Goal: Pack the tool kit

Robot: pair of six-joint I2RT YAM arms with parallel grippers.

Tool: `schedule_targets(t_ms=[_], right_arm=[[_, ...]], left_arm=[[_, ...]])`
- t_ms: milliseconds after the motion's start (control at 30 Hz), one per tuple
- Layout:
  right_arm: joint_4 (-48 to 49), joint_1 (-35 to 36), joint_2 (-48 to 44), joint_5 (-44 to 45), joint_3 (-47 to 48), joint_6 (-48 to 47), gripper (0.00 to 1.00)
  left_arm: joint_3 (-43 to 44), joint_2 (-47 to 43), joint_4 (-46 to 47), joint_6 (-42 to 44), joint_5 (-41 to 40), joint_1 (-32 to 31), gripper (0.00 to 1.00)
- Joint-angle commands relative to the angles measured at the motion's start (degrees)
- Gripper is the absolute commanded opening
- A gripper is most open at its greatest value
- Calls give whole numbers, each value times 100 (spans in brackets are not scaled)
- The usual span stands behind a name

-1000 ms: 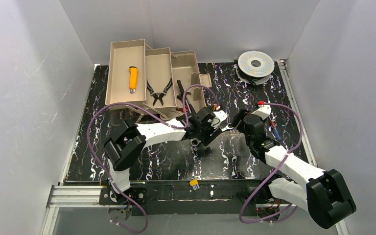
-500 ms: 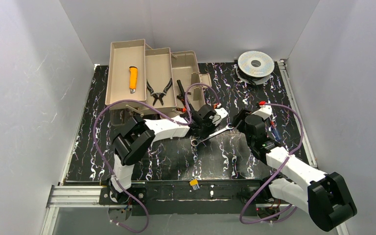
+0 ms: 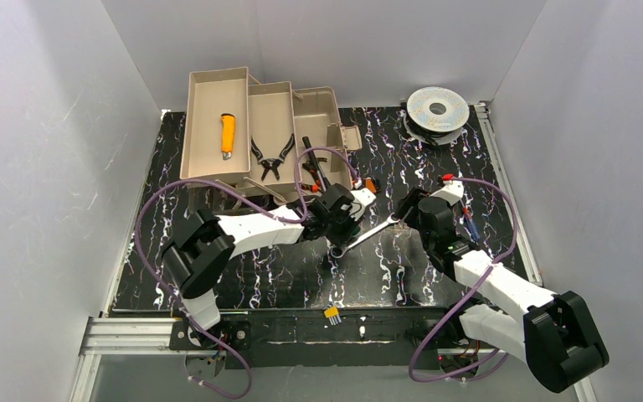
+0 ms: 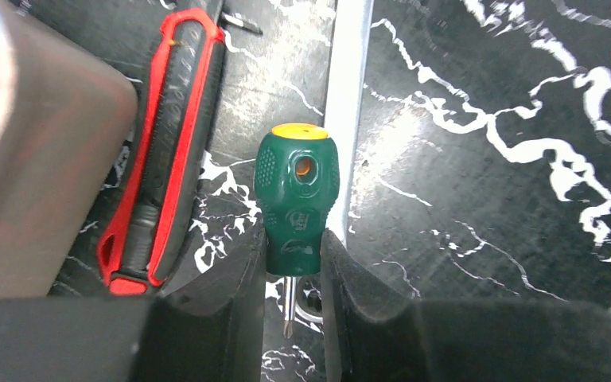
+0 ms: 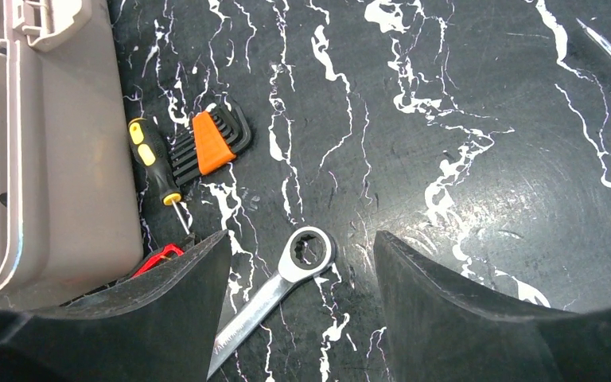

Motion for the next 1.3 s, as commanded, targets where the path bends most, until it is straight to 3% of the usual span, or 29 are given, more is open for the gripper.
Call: schedule_targets(t_ms=[0, 400, 633, 767, 900, 1067, 1267], right_arm=[[258, -33, 89, -63, 63, 57, 73], [150, -39, 182, -49, 142, 57, 73], [169, -37, 175, -150, 119, 110, 73], [190, -37, 190, -196, 120, 137, 73], [171, -38, 202, -227, 127, 147, 73], [191, -37, 192, -265, 95, 179, 73], [225, -37, 287, -440, 114, 250, 73]], left_arm=[[65, -838, -213, -181, -157, -12, 0], [836, -1888, -751, -504, -844, 282, 0], [1717, -2149, -1238, -1189, -1963, 1494, 0], [2735, -1777, -1957, -1462, -2934, 2110, 0], [3399, -1509, -2514, -1337, -3414, 2621, 0], [2969, -1718, -2104, -561, -4715, 2835, 0], [2518, -1705, -1916, -380, -5428, 2862, 0]])
